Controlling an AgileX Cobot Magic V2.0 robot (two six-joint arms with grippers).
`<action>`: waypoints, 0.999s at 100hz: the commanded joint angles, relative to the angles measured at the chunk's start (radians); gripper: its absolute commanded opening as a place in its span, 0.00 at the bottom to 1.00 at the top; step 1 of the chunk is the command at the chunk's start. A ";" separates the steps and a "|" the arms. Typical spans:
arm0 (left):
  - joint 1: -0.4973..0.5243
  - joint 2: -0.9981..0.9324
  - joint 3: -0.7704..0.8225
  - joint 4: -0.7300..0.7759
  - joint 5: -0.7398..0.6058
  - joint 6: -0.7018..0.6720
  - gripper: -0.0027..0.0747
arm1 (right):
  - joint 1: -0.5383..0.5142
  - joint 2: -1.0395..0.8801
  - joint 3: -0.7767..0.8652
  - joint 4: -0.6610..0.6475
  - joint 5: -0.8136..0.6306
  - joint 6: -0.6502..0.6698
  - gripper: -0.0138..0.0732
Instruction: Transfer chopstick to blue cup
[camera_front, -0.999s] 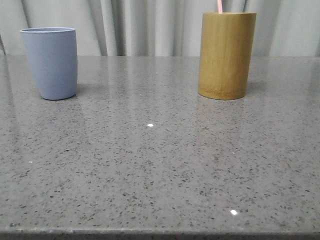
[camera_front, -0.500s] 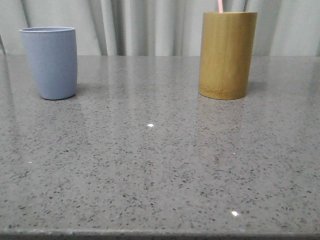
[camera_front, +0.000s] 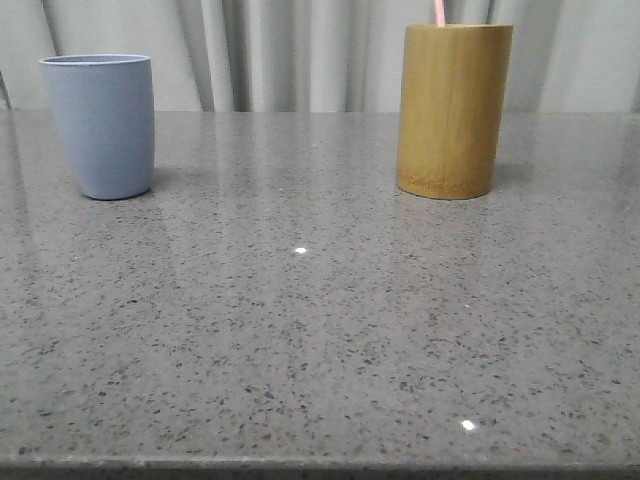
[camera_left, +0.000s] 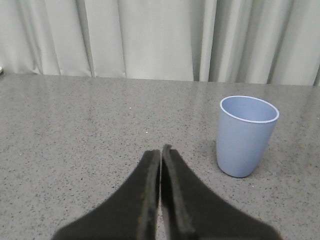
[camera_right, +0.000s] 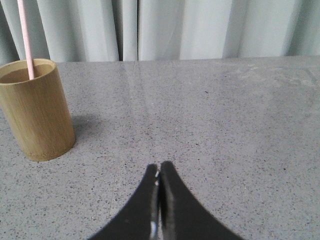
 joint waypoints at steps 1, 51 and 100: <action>-0.008 0.081 -0.096 -0.010 -0.038 -0.004 0.14 | 0.003 0.083 -0.096 0.002 -0.036 -0.004 0.12; -0.008 0.227 -0.209 -0.010 -0.034 -0.004 0.51 | 0.003 0.202 -0.186 0.002 -0.053 -0.005 0.60; -0.008 0.403 -0.327 -0.026 0.098 0.000 0.53 | 0.011 0.265 -0.231 0.011 0.000 -0.008 0.64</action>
